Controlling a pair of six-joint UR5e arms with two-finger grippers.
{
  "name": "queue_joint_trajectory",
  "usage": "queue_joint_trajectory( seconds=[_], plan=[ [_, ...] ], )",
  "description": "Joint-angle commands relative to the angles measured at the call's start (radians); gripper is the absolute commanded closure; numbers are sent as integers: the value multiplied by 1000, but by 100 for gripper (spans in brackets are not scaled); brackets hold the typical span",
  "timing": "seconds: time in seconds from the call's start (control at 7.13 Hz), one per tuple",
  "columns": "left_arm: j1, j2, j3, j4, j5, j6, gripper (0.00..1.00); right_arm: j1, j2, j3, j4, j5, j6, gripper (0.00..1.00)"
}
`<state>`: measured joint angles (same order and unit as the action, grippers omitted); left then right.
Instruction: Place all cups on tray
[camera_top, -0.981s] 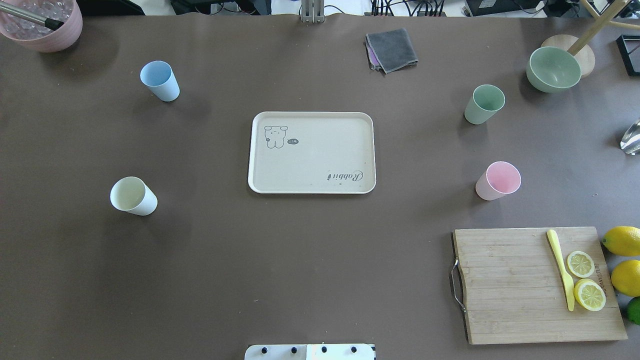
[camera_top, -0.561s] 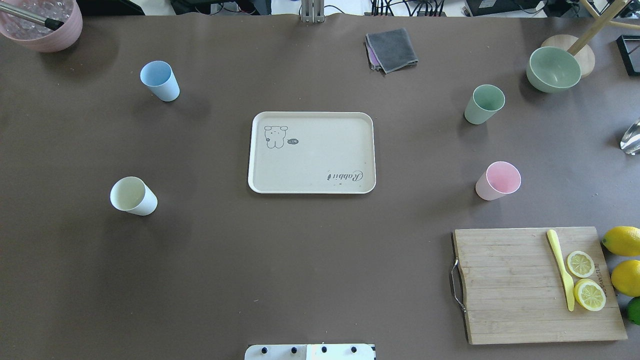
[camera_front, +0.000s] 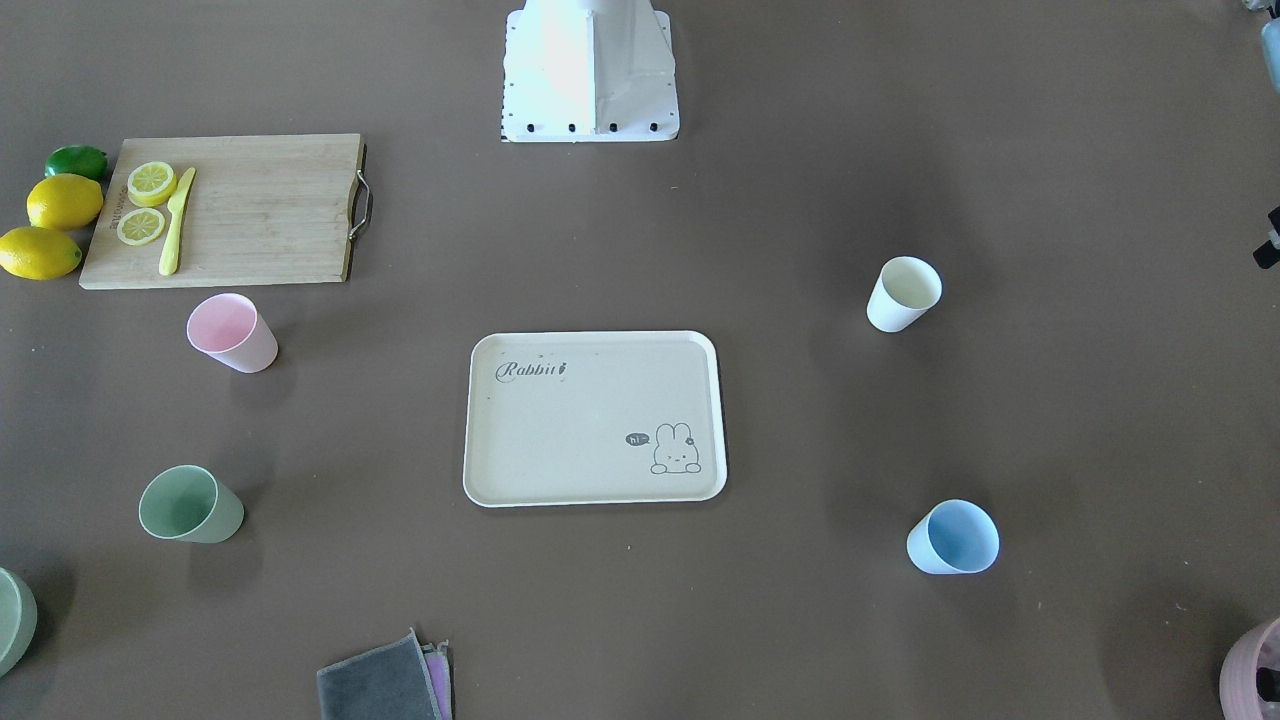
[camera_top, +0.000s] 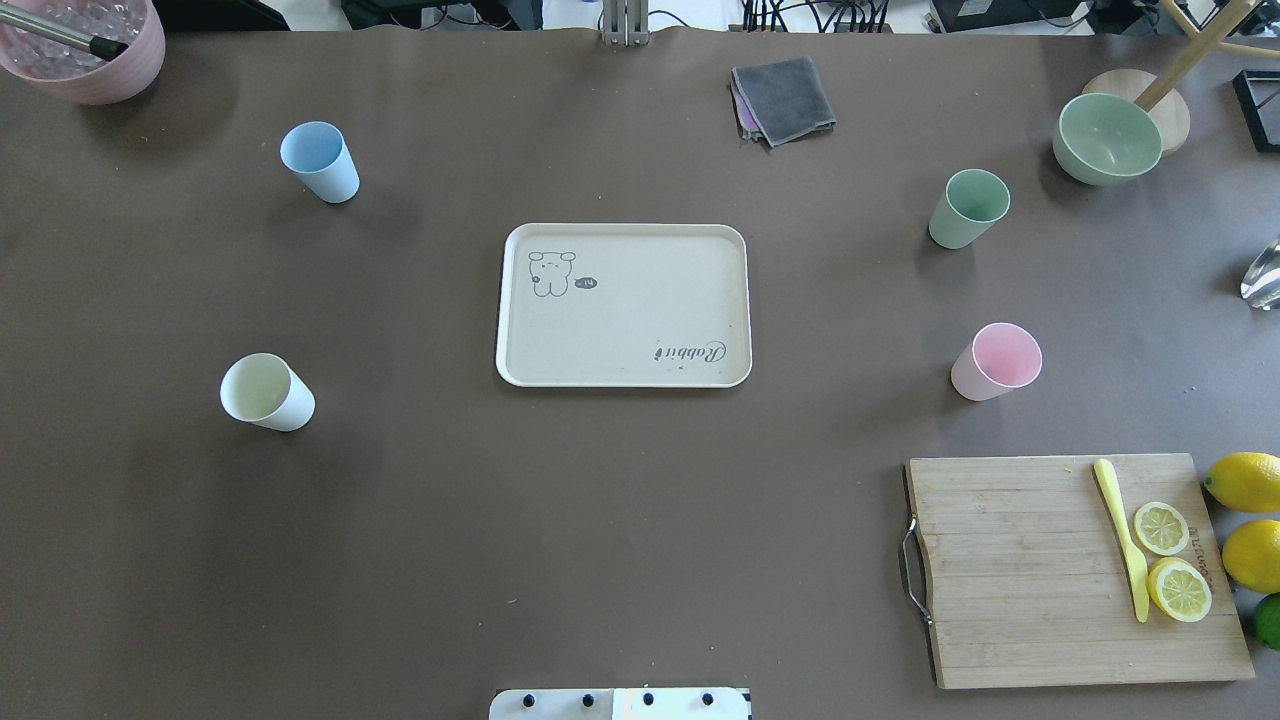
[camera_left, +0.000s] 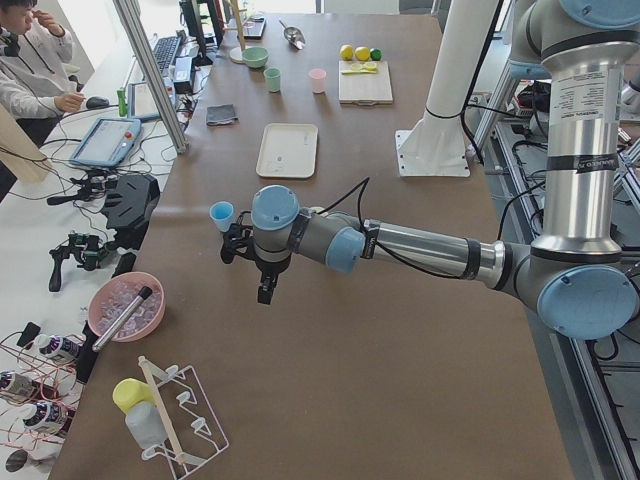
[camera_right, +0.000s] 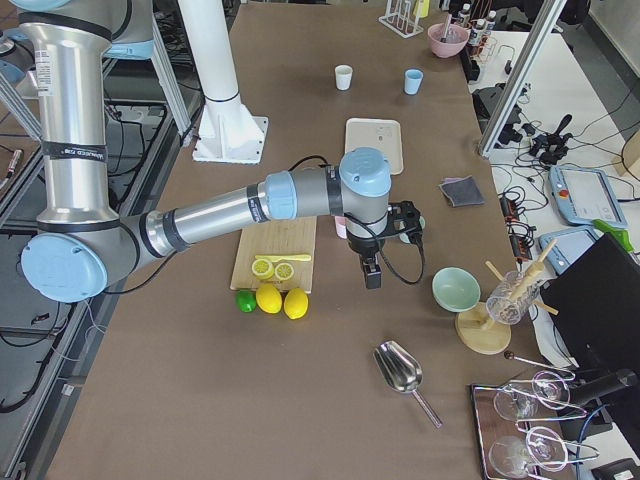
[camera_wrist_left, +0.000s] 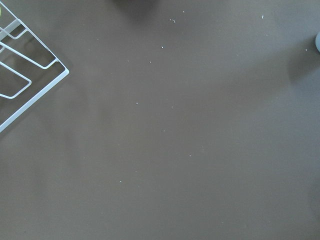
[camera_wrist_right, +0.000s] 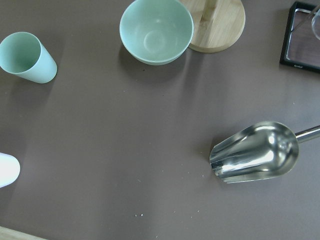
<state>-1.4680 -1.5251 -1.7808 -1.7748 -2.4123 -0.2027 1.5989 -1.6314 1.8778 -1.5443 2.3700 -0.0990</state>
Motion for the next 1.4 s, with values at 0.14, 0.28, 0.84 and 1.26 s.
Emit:
queue_joint_trajectory(
  seconds=[0.14,0.28,0.84,1.26],
  plan=[
    [0,5,-14,-12,-8,-3,2,1,-74,-123,343,6,7,0],
    [8,14,-12,-14,-13,-1,2,-38,-73,-138,346,46,4,0],
    [101,-9,-43,-118,-108,-159,2,-264,-24,-86,401,60,297,0],
    [317,-7,-61,-369,51,-463,2,-492,45,-74,501,20,676,0]
  ],
)
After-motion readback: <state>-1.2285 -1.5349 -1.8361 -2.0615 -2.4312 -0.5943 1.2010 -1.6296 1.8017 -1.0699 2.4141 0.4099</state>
